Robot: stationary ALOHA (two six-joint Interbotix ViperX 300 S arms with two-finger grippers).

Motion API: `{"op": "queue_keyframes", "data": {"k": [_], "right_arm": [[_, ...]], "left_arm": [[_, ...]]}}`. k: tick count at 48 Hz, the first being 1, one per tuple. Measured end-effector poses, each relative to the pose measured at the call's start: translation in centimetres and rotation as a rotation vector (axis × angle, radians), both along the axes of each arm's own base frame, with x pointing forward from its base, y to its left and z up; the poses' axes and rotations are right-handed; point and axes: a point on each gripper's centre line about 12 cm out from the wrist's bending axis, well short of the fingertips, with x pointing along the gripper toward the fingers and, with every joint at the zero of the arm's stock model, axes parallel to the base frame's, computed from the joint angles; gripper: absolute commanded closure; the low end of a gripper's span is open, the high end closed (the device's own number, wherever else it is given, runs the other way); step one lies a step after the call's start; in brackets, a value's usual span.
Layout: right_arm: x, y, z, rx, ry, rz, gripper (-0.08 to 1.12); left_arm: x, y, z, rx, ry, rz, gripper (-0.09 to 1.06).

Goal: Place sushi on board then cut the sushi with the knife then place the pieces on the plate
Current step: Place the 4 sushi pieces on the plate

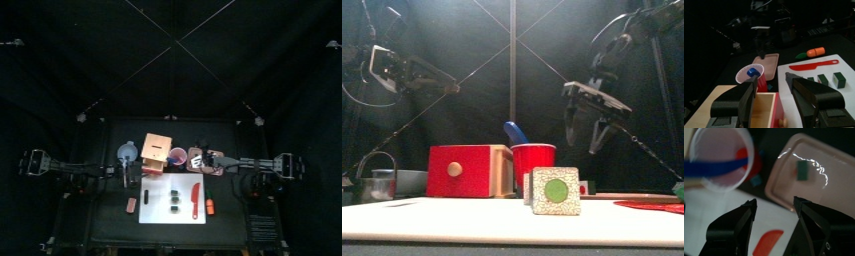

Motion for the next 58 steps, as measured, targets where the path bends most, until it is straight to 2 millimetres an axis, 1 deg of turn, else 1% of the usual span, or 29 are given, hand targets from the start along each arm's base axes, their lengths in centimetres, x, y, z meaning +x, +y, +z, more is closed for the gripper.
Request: {"op": "queue_keyframes", "data": {"k": [4, 6, 10, 12, 17, 25, 31, 35, 40, 53, 58], "right_arm": [[0.9, 3.1, 0.2, -0.028, -0.003, 0.196, 0.13], [1.4, 4.3, 0.3, -0.039, -0.002, 0.283, 0.13], [2.6, 6.0, 0.0, -0.049, 0.010, 0.416, 0.13], [3.3, 6.4, -0.3, -0.065, 0.022, 0.484, 0.13], [4.9, 7.0, -1.0, -0.086, 0.050, 0.602, 0.13], [8.5, 8.1, -2.0, -0.143, 0.079, 0.808, 0.13], [10.2, 8.7, -3.3, -0.163, 0.103, 0.910, 0.13], [10.8, 9.0, -4.3, -0.160, 0.121, 0.949, 0.13], [11.4, 9.2, -4.9, -0.161, 0.134, 0.968, 0.13], [11.6, 9.1, -6.2, -0.157, 0.157, 0.976, 0.13], [11.7, 9.0, -6.8, -0.155, 0.162, 0.974, 0.17]], "left_arm": [[0.0, 0.2, 0.1, -0.013, -0.004, 0.013, 0.12], [0.1, 0.3, 0.2, -0.020, -0.008, 0.022, 0.12], [0.2, 0.4, 0.4, -0.031, -0.016, 0.034, 0.12], [0.3, 0.5, 0.5, -0.038, -0.020, 0.040, 0.12], [0.5, 0.6, 0.9, -0.046, -0.031, 0.046, 0.12], [0.7, 0.7, 1.1, -0.057, -0.040, 0.053, 0.12], [0.6, 0.9, 1.1, -0.079, -0.042, 0.073, 0.12], [0.6, 1.1, 1.1, -0.096, -0.043, 0.088, 0.12], [0.6, 1.1, 1.0, -0.101, -0.040, 0.094, 0.12], [0.6, 1.2, 1.0, -0.103, -0.039, 0.096, 0.12], [0.6, 1.2, 0.9, -0.103, -0.037, 0.096, 0.12]]}}
